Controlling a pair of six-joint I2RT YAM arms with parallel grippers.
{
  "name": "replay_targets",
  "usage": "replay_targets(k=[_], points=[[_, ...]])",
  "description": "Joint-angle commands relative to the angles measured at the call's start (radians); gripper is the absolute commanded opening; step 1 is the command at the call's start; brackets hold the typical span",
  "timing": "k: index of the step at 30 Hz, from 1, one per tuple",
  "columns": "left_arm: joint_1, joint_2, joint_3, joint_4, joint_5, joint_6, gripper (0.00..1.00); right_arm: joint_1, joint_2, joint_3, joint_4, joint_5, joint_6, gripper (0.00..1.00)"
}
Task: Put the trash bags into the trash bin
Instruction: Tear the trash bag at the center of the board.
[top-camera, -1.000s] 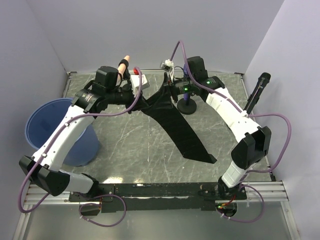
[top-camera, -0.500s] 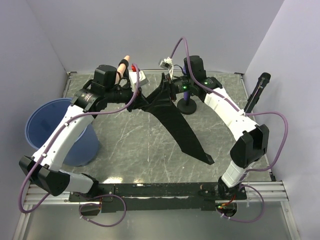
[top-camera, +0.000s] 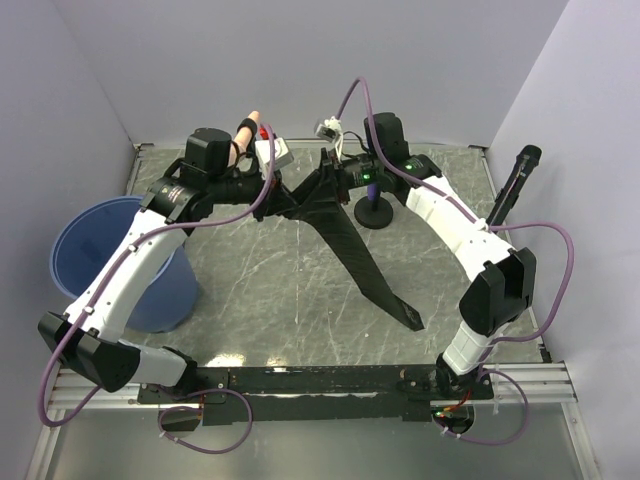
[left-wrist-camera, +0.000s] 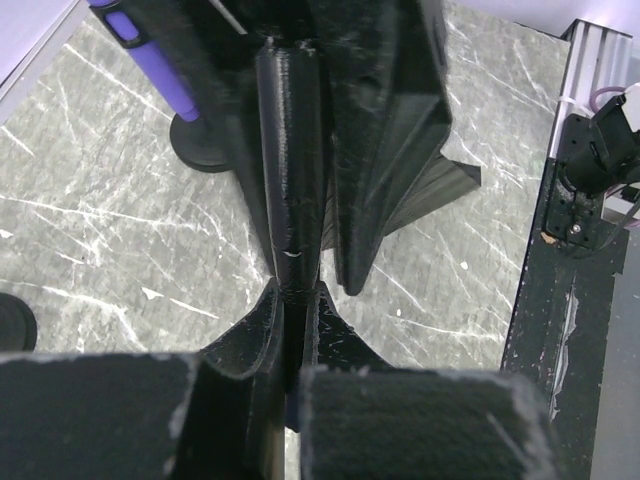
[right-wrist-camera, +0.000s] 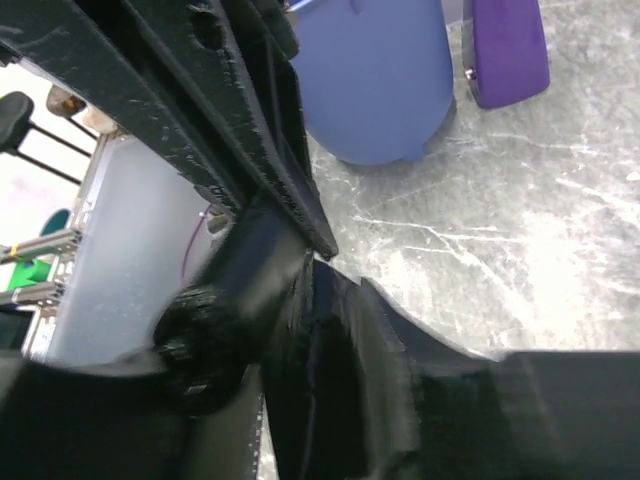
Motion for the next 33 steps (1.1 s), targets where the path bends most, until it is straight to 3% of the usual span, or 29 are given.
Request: replay_targets(k=[1,6,9,11,13,16,17,24,29,32,33], points=[[0.005,-0.034,0.003,0.039,0.039,-0.023,0.01,0.007,-0.004,-0.003,0.065,-0.013,0.023,0.35],[0.008,-0.039,-0.007,0.048,0.021,-0.040,0.01,0.002,0.007,0.022,0.035,-0.057,-0.001,0.00],[0.018,-0.039,-0.016,0.070,-0.002,-0.073,0.01,-0.011,0.009,0.017,0.045,-0.148,0.022,0.00],[0.029,-0.034,-0.023,0.094,-0.024,-0.116,0.01,-0.024,0.000,-0.015,0.131,-0.218,0.133,0.00],[0.037,-0.016,-0.025,0.122,-0.028,-0.162,0.01,-0.031,-0.013,-0.091,0.403,-0.302,0.376,0.00],[0.041,0.012,-0.025,0.153,-0.031,-0.214,0.01,-0.044,0.002,-0.207,1.170,-0.405,0.957,0.00],[0.043,0.021,-0.030,0.163,-0.036,-0.230,0.01,-0.045,0.018,-0.193,1.255,-0.433,1.056,0.00],[0.052,0.108,-0.025,0.239,-0.054,-0.311,0.01,-0.021,0.015,-0.086,1.184,-0.518,1.042,0.00],[0.069,0.147,-0.036,0.262,-0.084,-0.339,0.01,-0.027,-0.029,-0.020,0.810,-0.571,0.769,0.00],[0.086,0.140,-0.062,0.285,-0.107,-0.346,0.01,-0.039,-0.069,-0.098,0.982,-0.579,0.911,0.00],[0.093,0.137,-0.072,0.292,-0.114,-0.352,0.01,-0.045,-0.083,-0.116,0.970,-0.582,0.919,0.00]])
